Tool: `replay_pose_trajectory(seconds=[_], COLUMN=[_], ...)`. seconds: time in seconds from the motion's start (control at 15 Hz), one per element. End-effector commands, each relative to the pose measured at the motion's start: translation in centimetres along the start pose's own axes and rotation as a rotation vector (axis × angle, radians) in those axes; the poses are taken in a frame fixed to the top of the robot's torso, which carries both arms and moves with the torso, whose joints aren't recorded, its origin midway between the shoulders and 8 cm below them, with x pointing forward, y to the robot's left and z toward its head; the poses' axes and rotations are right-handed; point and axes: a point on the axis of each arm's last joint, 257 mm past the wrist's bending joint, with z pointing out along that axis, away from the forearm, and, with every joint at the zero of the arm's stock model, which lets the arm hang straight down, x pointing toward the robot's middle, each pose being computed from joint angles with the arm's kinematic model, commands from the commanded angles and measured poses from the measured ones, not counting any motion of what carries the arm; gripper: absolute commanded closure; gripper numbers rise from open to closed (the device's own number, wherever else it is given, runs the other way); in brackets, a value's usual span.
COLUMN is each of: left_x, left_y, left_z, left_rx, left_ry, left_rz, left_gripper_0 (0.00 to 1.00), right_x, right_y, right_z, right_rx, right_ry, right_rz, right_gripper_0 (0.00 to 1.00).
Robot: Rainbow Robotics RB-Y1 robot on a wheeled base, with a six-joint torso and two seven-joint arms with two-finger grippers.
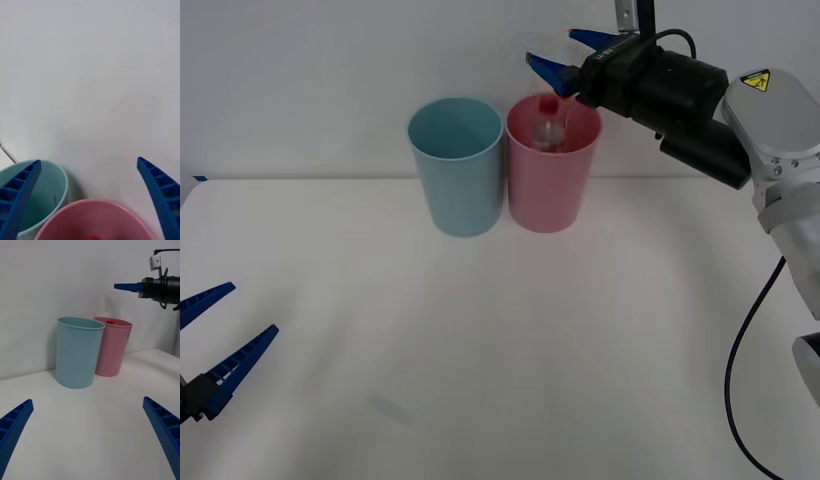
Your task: Grasp the object on the table and drop it into the matching bin: aluminum can to the light blue bin, PET bottle to the pink bin.
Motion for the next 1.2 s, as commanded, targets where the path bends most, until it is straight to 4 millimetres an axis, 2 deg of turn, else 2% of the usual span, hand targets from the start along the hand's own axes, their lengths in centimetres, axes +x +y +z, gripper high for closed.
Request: replay_pose_trajectory(seconds=[0.07,0.33,0.47,0.8,1.07,1.2], left_x=[0.0,0.0,0.0,0.0,0.0,0.0], left_y=[0.0,0.0,0.0,0.0,0.0,0.0], left_z=[0.0,0.0,0.0,0.0,0.0,0.0], left_rx=[0.0,0.0,0.0,0.0,0.0,0.0], left_ry=[0.0,0.0,0.0,0.0,0.0,0.0], left_rz=[0.0,0.0,0.0,0.0,0.0,0.0], left_gripper_0=[0.0,0.0,0.0,0.0,0.0,0.0], right_x=[-0.7,-1.0,-0.9,1.0,3.6,4.8], right_y=[0.6,3.2,4.4,6.7,9.2,10.0], right_z=[0.1,-1.0,-2.6,-8.2,-13.5,-15.8], right_rx=[-0.015,-0.074,-0.092,-0.128,-0.154,-0.156], right_ry=[-0.017,-0.047,-0.065,-0.073,-0.05,-0.051], right_rz=[0.004,0.013,0.01,0.014,0.016,-0.04], right_gripper_0=[0.0,0.0,0.0,0.0,0.0,0.0])
